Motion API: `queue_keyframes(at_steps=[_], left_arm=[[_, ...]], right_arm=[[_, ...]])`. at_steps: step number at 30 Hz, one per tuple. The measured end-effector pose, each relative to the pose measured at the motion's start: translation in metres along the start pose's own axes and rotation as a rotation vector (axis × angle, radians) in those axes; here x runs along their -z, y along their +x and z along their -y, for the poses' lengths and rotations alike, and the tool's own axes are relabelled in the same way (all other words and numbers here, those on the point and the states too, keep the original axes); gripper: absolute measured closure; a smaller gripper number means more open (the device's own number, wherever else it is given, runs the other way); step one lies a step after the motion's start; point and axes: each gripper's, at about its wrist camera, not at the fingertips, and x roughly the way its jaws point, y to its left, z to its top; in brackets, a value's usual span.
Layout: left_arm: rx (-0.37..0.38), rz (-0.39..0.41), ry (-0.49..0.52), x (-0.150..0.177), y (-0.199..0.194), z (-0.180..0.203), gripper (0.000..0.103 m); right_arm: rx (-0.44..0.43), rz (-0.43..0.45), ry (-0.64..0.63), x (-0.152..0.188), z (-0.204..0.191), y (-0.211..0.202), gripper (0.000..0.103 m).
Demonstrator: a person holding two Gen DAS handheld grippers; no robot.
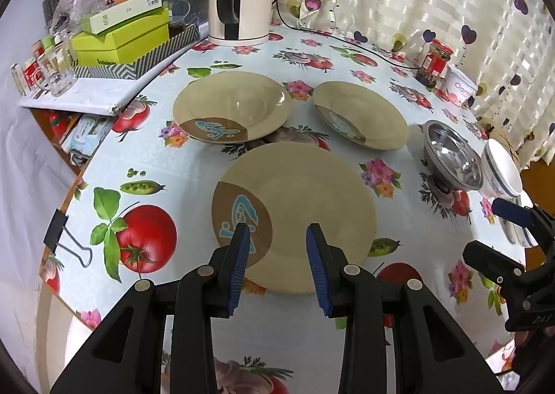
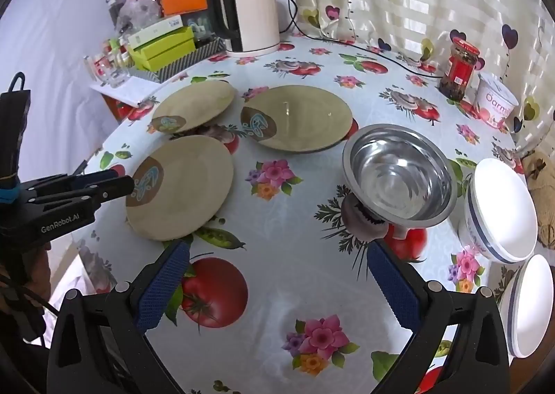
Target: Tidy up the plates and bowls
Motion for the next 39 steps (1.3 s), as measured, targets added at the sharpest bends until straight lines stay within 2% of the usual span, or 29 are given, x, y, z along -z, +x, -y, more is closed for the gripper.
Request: queue_keyframes(at_steps=[6,39], left_arm=[[-0.021,0.012,0.015,0.002,-0.003,0.002,0.068],[-0.011,0.037,0.020,0.002,-0.016,0.007,0.068]], right_arm=[[-0.003,0.000,-0.002,0.000,-0.001,-0.001,0.000],[-0.006,0.010,-0.001,0.002,-0.010,-0.009,0.000]])
